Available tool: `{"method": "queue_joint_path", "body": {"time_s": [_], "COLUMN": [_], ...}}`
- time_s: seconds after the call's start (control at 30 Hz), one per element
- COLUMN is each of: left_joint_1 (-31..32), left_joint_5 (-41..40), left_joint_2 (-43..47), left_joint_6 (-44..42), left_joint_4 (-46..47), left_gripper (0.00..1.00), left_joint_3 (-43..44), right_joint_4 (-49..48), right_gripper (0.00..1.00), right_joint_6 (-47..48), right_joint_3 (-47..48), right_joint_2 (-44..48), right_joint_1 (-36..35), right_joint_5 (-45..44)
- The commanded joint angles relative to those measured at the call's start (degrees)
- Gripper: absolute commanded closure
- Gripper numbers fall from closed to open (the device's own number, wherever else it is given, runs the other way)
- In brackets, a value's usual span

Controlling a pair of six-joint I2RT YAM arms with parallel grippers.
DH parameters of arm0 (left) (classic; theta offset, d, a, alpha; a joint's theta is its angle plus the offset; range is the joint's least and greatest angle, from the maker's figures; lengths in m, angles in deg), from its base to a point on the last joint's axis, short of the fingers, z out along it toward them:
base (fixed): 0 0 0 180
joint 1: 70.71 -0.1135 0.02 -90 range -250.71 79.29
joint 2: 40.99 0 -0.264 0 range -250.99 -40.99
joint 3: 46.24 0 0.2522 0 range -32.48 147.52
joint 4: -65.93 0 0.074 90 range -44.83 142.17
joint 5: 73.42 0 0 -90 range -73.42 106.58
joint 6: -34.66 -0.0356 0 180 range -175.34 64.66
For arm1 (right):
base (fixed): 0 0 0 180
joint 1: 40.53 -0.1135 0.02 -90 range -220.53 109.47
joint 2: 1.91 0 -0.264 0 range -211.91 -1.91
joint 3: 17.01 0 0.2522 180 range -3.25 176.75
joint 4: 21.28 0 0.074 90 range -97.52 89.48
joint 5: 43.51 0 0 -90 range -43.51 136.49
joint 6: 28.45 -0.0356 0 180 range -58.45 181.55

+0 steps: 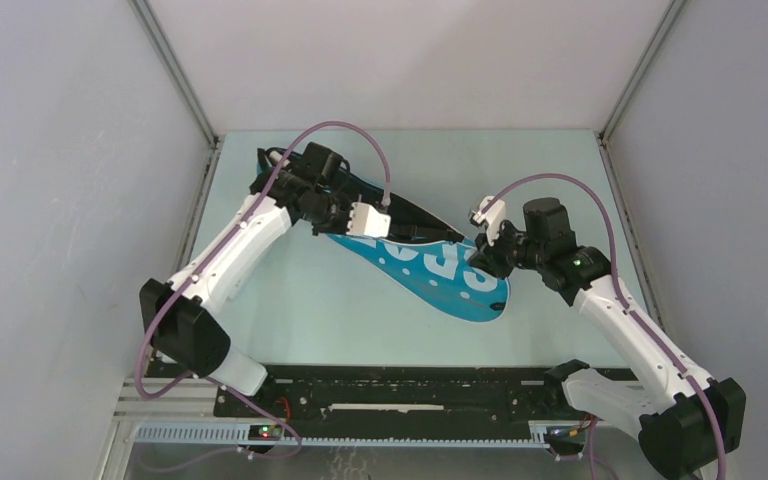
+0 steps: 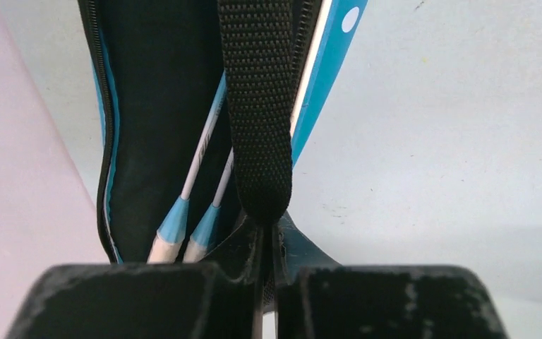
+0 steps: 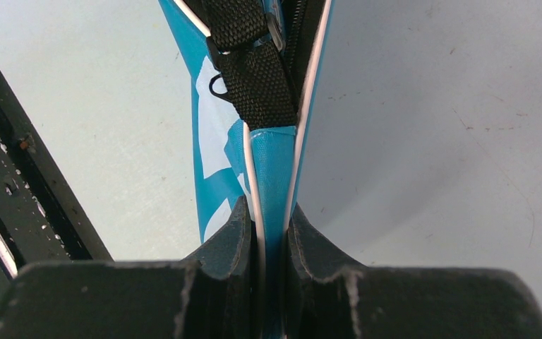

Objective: Pack up the badminton gear
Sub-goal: Adjust the racket bag at the center of the board.

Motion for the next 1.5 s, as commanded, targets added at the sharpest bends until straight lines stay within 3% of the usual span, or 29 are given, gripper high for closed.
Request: {"method": "queue_joint_path", "body": {"time_s": [0.0, 0.2, 0.4, 0.6, 0.67, 0.9, 1.2, 1.47], "left_joint_1": [-0.37, -0.28, -0.28, -0.33, -0.36, -0.7, -1.06, -1.83], "left_joint_5": [-0.95, -2.77, -5.66, -4.17, -4.72, -9.65, -14.1, -8.4], "left_joint_2": [-0.98, -2.02, -3.23, -5.17, -5.38, -6.03, -16.82, -25.46], "left_joint_6": [-2.03, -3.45, -6.01, -9.47, -9.89, -10.33, -17.76, -22.08], "left_joint_4": [-3.77, -7.3, -12.23, -17.98, -17.13, -6.24, -5.03, 3.61], "left_gripper": [0.99, 1.0, 0.89, 0.91, 0.99, 1.0, 1.0, 0.96], "left_joint_3": [5.93, 10.79, 15.55, 18.72, 18.63, 21.68, 40.06, 41.36], "right_joint_4": [2.98, 3.03, 2.88, 2.53, 2.67, 3.84, 4.41, 3.72], "right_gripper": [1.0, 1.0, 1.0, 1.0, 1.0, 1.0, 1.0, 1.0], "right_joint_6": [4.34, 4.2, 4.33, 4.87, 5.25, 7.68, 8.63, 9.05], "right_joint_3": [-2.05, -2.03, -2.03, -2.03, -2.03, -2.03, -2.03, -2.03], "right_joint_2": [-1.29, -1.29, -1.25, -0.85, -0.61, 0.7, 0.5, 0.18], "right_joint_1": [-0.39, -0.39, -0.47, -0.52, -0.57, -4.54, -8.21, -9.22], "right_joint_5": [-2.89, -2.88, -3.25, -4.55, -4.89, -7.21, -8.83, -8.47]}}
